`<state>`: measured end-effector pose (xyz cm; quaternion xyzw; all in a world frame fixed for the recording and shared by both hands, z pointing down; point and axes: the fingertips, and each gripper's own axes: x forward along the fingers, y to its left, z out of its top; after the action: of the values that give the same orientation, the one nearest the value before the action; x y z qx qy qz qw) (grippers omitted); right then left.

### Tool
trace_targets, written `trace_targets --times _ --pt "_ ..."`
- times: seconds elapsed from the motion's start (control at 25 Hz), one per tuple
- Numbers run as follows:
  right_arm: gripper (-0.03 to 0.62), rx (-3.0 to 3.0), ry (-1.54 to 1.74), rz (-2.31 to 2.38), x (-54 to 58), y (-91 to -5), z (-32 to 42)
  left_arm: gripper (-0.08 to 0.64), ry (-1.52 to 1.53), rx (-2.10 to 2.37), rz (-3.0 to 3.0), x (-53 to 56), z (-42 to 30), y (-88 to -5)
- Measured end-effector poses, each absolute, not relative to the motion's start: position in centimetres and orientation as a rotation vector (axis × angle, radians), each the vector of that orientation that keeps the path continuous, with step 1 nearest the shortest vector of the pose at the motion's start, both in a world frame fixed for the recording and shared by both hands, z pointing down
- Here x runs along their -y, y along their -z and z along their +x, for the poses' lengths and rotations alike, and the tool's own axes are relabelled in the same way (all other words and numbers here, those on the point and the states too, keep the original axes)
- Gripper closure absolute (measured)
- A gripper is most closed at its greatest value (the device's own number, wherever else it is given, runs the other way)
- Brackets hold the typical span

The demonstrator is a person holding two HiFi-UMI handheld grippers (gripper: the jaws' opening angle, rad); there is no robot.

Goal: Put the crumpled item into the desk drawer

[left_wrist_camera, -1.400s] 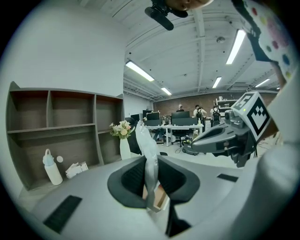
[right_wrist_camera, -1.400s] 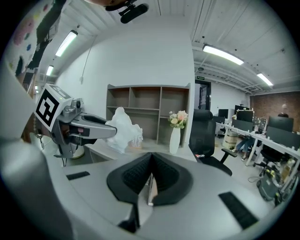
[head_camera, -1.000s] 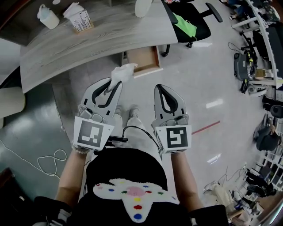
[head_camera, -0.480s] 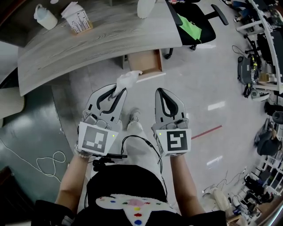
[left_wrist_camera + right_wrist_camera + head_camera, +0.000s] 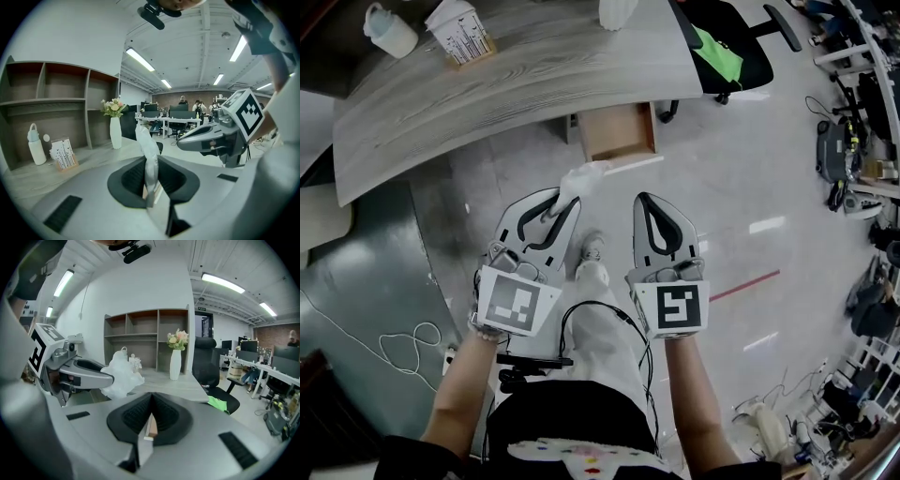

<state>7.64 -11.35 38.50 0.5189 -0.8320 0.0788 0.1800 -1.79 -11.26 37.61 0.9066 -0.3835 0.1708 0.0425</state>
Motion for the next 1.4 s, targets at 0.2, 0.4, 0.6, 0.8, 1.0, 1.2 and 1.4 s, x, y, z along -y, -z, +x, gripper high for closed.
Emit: trace_targets --times 0.2,0.4,0.6,0.8,1.0,1.2,1.4 --pt "0.588 2.336 -0.288 1.469 11.5 -41.1 7.8 0.497 -0.552 1.133 2.771 11.1 -1.2 -40.4" --pt "0.588 2.317 -0.272 1.473 12.0 -43.6 8.7 0.497 -0.57 1.12 2.756 11.7 -0.5 -42.8" --pt "0.588 2.303 -0.318 1.484 12.5 -46.3 9.2 0.497 -0.577 1.104 2.749 12.3 0.3 -45.2" --pt "0.588 2.297 -0.318 1.482 13.2 -48.1 9.8 0.497 -0.576 1.084 2.741 12.8 1.2 -47.5" --pt "0.588 2.295 -0.336 1.475 13.7 -49.7 10.2 0.497 -0.579 1.071 2.729 13.6 2.1 -49.5" --pt "0.588 2.292 -0.356 1.473 14.3 -51.0 11.1 0.497 -0.583 1.08 2.695 14.9 3.0 -51.4" --pt "0.588 2.296 -0.358 1.464 15.2 -52.1 11.8 0.497 -0.598 1.079 2.669 16.3 4.0 -53.3"
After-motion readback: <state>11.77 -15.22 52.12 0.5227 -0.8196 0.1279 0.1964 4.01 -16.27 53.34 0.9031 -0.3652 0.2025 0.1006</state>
